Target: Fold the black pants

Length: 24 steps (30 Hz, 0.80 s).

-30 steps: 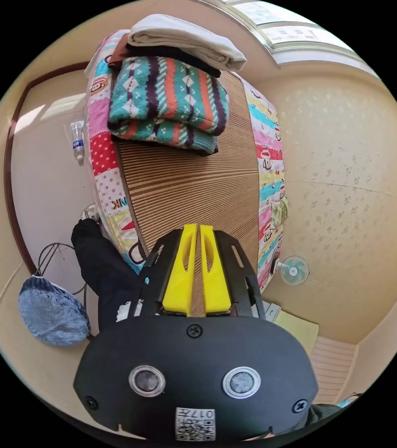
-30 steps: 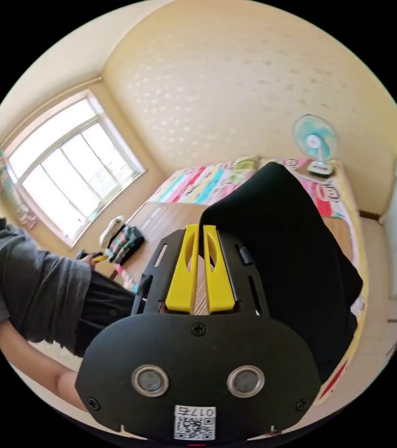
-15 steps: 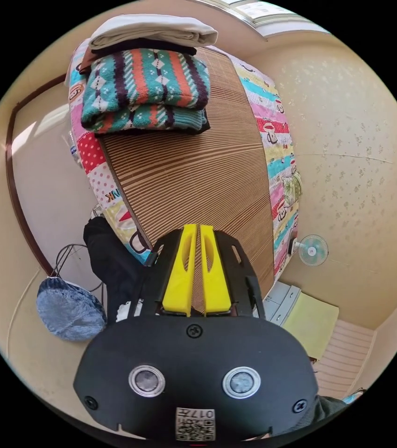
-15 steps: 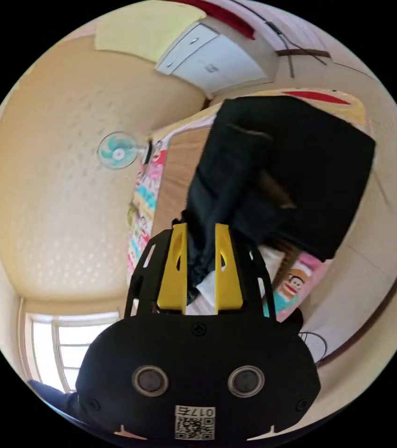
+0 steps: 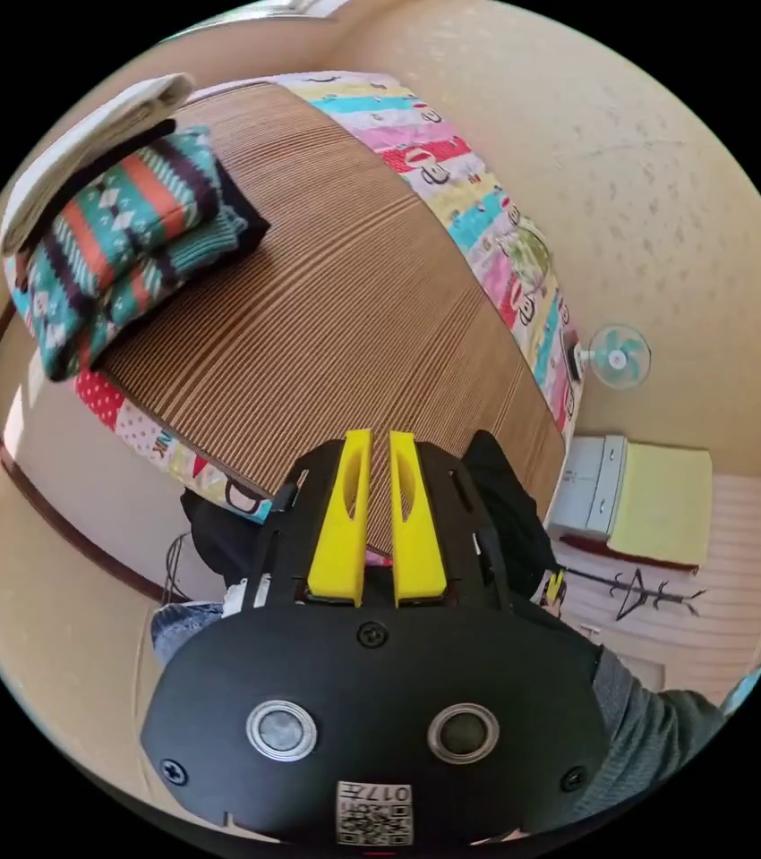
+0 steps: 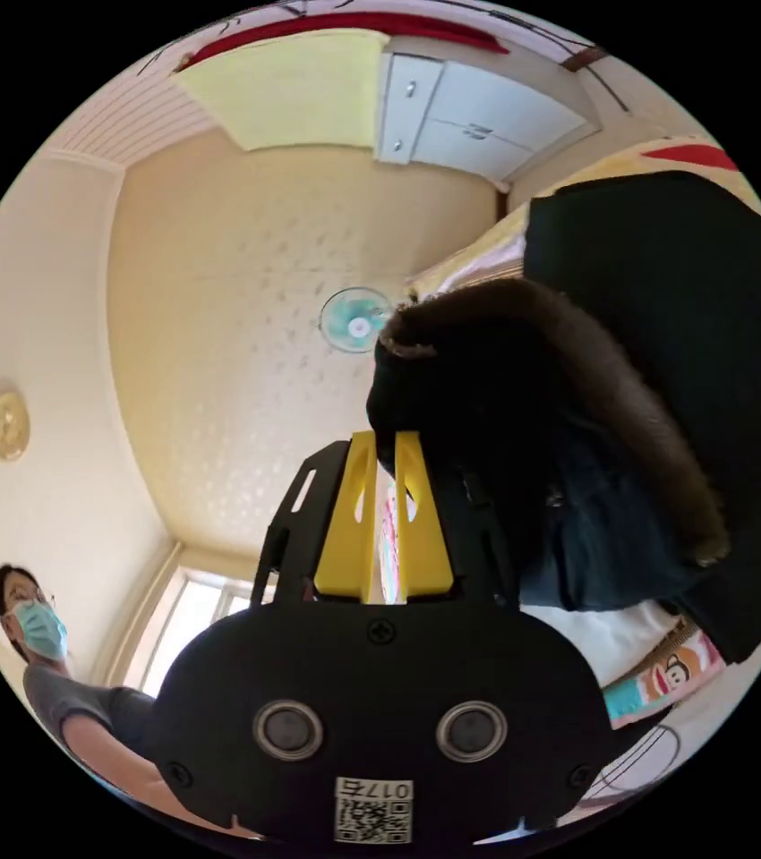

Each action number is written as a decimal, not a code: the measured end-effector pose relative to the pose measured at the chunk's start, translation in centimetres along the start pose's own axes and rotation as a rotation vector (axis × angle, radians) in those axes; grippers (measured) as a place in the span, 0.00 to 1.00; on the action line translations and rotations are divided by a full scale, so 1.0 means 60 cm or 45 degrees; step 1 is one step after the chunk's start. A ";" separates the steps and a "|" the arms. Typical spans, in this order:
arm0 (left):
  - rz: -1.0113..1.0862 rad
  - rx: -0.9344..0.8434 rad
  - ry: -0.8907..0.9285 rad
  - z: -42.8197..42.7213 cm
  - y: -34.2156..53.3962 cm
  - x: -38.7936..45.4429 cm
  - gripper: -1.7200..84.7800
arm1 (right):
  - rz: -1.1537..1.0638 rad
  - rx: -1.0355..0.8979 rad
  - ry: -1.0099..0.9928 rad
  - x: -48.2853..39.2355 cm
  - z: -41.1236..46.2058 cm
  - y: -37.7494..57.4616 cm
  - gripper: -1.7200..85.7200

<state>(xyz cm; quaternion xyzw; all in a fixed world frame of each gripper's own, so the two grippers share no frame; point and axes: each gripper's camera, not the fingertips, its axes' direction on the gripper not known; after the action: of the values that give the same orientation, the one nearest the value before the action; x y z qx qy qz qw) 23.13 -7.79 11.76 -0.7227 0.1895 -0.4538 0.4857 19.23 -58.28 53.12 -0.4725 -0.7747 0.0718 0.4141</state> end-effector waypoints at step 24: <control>1.331 0.475 0.080 0.070 0.536 0.544 0.08 | -1.353 -1.017 -0.230 -0.505 0.097 0.717 0.03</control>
<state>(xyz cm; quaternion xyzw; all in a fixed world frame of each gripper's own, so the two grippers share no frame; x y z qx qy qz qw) 48.89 -43.54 -1.43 -0.4202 0.4536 -0.1997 0.7602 50.44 -57.26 10.35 -0.1358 -0.9007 -0.3949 0.1201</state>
